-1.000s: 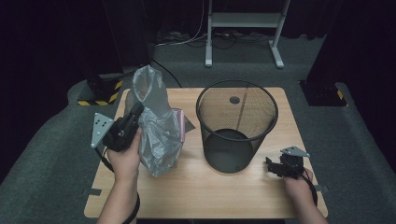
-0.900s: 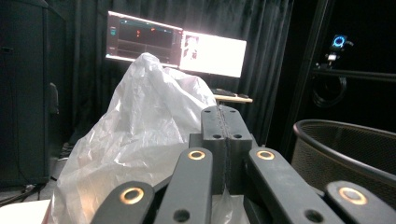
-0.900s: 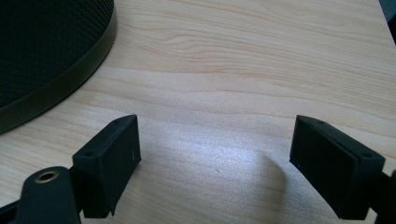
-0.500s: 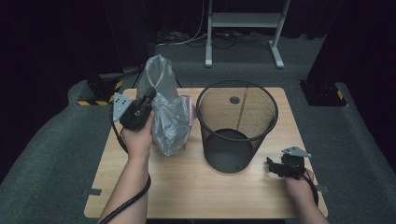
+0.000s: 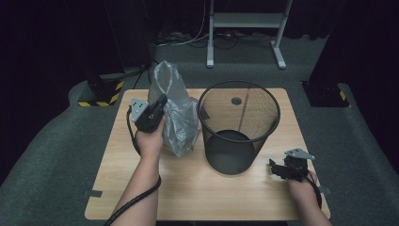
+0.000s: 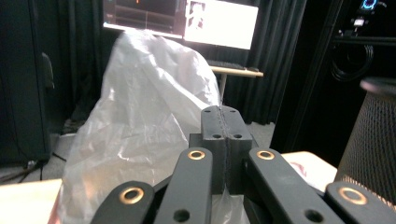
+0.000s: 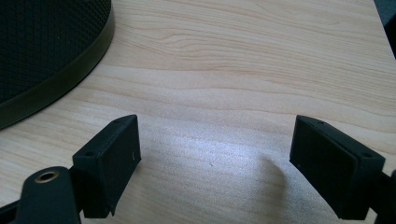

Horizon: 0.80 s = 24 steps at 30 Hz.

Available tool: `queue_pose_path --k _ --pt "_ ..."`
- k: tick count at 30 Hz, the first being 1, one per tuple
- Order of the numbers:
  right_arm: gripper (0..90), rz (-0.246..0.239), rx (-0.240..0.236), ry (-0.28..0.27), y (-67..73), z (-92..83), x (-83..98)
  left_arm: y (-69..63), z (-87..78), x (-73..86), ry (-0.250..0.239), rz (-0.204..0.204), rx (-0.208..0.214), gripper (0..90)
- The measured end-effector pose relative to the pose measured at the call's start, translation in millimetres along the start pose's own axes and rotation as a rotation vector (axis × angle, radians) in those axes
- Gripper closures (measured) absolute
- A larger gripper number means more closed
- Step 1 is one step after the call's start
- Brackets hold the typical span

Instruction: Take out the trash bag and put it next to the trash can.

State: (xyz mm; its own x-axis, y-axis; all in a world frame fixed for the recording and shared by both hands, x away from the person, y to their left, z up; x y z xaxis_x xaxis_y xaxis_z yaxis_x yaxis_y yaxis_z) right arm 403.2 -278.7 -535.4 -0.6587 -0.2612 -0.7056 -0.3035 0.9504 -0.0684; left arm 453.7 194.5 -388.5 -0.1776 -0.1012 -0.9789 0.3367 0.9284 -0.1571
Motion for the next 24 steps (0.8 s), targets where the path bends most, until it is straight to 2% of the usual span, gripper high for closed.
queue_pose_path --k 12,18,24 --pt "15.8 -0.012 0.000 0.006 1.8 0.6 0.1 -7.5 -13.9 44.4 0.102 0.014 0.024 89.7" --pt "15.8 -0.017 -0.004 0.016 4.2 1.4 -0.6 -10.2 -19.0 67.3 0.188 0.047 0.034 89.6" --pt "15.8 -0.021 -0.006 0.020 4.6 2.0 -1.0 -12.6 -15.7 85.3 0.259 0.047 0.037 89.5"
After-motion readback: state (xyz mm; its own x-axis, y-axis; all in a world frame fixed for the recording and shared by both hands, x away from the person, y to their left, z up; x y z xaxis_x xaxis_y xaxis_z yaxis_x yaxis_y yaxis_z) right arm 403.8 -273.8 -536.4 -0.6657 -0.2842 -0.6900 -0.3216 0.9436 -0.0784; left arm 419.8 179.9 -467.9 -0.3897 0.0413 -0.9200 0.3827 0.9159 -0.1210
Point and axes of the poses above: each handheld gripper's, and its own axes: z roughly forward along the jaws, x roughly out of its underside, y roughly to its left, the point moved 2 cm from there along z, roughly forward along the jaws, and after that the axes turned 5 degrees about y, right-handed, at the moved point
